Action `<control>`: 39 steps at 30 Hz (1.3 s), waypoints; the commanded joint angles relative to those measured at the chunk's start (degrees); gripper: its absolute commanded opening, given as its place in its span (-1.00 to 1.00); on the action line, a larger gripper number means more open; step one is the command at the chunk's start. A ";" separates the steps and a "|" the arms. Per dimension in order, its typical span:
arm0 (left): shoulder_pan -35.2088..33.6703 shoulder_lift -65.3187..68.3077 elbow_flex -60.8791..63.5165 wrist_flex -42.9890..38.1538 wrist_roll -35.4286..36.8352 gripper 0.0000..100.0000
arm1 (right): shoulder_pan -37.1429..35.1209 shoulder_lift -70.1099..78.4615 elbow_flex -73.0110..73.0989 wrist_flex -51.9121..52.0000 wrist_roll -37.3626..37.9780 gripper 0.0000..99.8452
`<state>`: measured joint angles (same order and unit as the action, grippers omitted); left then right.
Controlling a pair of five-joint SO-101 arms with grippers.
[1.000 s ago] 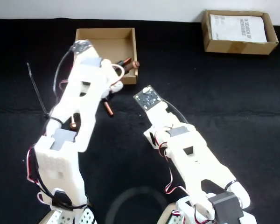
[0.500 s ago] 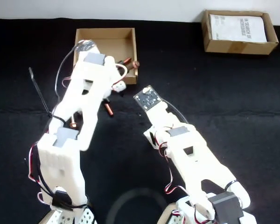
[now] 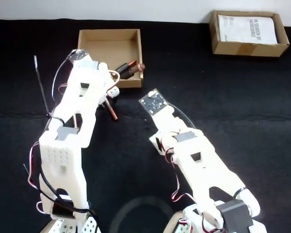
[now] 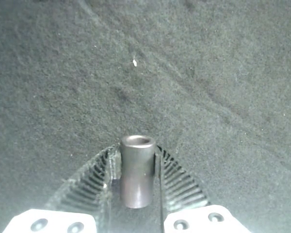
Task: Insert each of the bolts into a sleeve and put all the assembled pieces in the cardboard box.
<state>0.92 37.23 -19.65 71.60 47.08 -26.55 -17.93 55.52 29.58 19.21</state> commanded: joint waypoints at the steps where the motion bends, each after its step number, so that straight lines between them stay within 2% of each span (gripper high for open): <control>1: -1.01 0.84 -1.54 -2.81 -0.53 -0.72 | 1.36 0.13 -1.45 -0.75 0.62 -0.98; 10: -1.63 4.18 -1.63 -4.57 -0.53 -0.73 | 1.98 0.48 -1.36 -1.89 0.62 -0.98; 17: -4.53 4.79 -4.09 -5.19 -1.76 -0.98 | 1.89 0.57 -1.36 -2.15 0.70 -0.98; 20: -5.23 4.79 -3.82 -5.89 -4.66 -0.98 | 1.89 0.57 -1.36 -2.15 0.70 -0.98; 36: -5.14 4.88 -3.74 -5.80 -5.01 -0.97 | 1.89 0.66 -1.36 -2.24 0.70 -0.98; 39: -5.14 4.88 -3.91 -5.54 -5.01 -0.87 | 1.89 0.66 -1.36 -2.24 0.70 -0.98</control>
<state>-1.63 42.07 -22.55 66.95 42.59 -25.32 -17.41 55.52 28.09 19.21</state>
